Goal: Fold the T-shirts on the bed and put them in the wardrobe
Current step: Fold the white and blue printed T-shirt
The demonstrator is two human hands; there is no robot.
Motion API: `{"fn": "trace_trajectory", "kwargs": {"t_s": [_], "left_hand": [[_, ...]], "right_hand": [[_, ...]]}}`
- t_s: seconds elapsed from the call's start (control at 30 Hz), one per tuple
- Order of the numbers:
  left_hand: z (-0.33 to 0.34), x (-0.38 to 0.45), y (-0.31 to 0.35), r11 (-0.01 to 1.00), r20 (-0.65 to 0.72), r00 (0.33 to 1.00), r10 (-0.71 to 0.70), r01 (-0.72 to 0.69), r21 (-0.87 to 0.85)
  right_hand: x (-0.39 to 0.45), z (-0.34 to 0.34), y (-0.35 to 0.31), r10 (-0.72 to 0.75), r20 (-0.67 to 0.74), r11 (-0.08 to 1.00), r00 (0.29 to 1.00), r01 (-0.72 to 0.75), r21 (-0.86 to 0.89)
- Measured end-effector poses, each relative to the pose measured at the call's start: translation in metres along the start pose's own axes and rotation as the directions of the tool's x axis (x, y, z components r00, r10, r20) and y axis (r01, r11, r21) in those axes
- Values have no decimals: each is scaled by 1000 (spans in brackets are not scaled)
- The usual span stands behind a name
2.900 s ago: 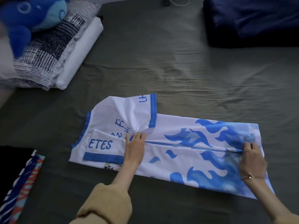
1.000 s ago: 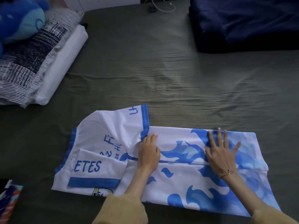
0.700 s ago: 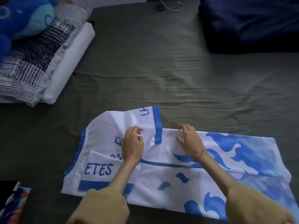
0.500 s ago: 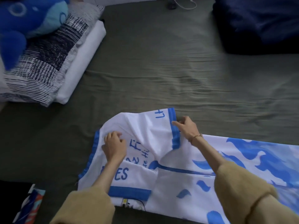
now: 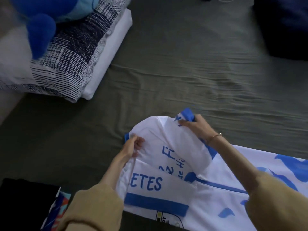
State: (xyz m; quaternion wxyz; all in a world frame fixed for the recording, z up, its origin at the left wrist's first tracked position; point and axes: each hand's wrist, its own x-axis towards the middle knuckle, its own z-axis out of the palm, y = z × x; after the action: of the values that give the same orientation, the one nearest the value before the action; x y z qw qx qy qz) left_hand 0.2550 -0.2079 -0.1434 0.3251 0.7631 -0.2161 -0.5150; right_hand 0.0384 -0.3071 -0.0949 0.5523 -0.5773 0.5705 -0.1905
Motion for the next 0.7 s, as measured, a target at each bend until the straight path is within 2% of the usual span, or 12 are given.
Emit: {"fn": "trace_trajectory", "kwargs": {"t_s": [0.07,0.17,0.27,0.33,0.43,0.53,0.7], "left_hand": [[-2,2,1,999,23,1000,-20,21,-32],[-2,2,4,989,49,998,-40,47,-142],[-6,1,6,970,124,992,-30,58,-236],[-8,-1,0,985,180,983,-32,61,-158],[-14,3,-7,996,116,991,-69,74,-40],[-15,5,-9,999,85,996,-20,23,-36],[-13,8,-14,997,65,995,78,-77,-24]], "right_hand": [[-32,22,-10,-57,171,991,984,76,-111],[-77,55,-7,-50,481,969,875,159,-189],[-106,81,8,8,618,943,786,200,-266],[-118,94,21,27,642,922,766,229,-313],[-125,104,36,28,632,895,774,263,-361],[-125,99,45,17,663,885,749,298,-359],[-124,87,62,-35,649,759,760,442,-477]]}}
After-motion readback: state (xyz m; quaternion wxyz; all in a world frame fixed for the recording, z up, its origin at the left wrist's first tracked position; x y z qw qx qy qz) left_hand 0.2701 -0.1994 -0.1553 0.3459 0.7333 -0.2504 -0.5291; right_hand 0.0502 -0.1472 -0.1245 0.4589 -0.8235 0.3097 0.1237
